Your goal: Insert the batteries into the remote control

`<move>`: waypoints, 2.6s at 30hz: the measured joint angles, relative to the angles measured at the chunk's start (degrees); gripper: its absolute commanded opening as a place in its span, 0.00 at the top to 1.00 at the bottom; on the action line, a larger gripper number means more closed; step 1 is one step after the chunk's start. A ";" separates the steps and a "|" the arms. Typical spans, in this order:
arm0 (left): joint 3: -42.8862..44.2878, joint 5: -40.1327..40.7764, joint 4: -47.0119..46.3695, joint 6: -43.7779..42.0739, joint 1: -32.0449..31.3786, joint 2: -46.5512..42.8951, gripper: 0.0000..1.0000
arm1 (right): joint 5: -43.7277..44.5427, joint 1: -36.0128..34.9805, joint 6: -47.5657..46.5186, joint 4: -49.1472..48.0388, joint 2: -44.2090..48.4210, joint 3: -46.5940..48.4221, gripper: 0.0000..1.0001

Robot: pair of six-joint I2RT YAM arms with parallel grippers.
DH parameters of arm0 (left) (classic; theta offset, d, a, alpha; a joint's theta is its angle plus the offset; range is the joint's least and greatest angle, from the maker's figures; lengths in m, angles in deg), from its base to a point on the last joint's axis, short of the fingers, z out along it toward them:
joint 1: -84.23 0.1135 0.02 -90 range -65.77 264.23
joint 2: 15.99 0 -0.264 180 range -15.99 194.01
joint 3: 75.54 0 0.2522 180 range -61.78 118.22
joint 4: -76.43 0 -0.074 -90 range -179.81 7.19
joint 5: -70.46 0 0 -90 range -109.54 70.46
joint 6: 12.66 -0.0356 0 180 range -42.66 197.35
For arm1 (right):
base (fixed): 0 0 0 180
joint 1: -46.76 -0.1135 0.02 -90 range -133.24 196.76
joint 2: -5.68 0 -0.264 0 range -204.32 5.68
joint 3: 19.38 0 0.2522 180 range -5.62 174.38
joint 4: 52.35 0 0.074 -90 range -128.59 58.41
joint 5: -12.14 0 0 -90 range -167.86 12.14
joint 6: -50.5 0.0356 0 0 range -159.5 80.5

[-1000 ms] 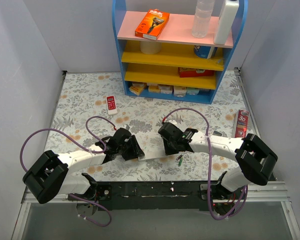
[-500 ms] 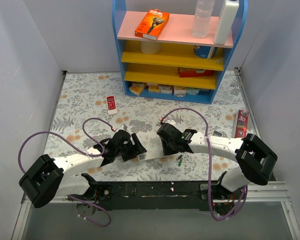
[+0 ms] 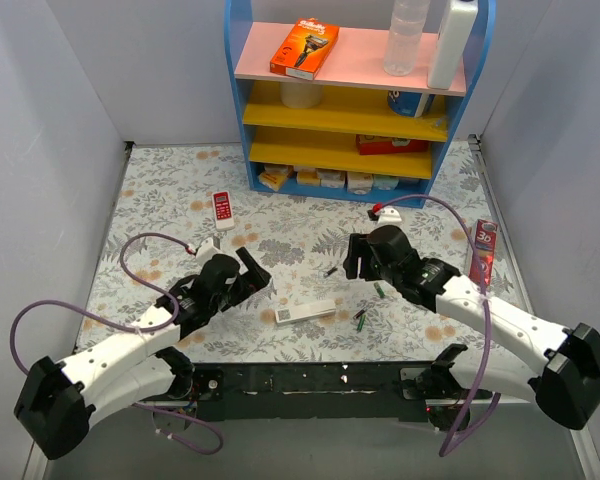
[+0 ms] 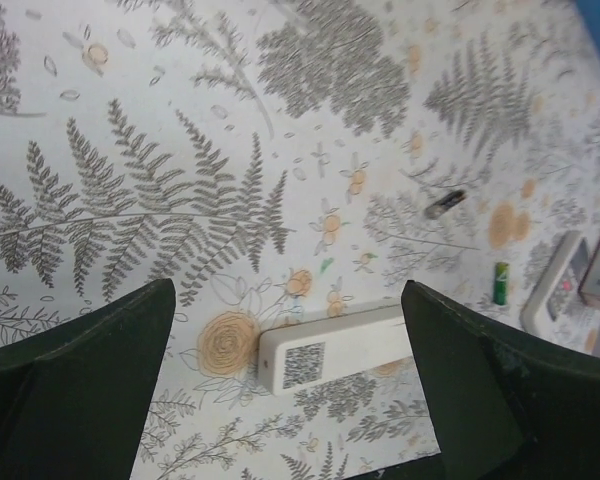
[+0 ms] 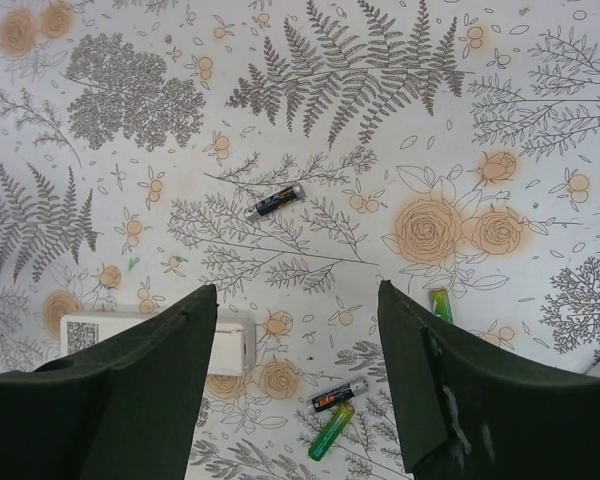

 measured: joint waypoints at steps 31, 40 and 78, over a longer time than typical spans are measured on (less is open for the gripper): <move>4.44 -14.10 -3.48 -8.74 -5.49 17.73 0.33 | -13.62 -8.83 4.59 -5.38 -17.16 -2.27 0.31; 4.44 -14.47 -4.72 -8.44 -6.16 19.17 0.44 | -14.03 -8.83 5.57 -6.73 -19.43 -1.01 0.33; 2.97 -12.59 0.92 -3.93 -6.93 12.20 0.35 | -11.37 -8.90 5.84 -5.62 -19.34 0.39 0.42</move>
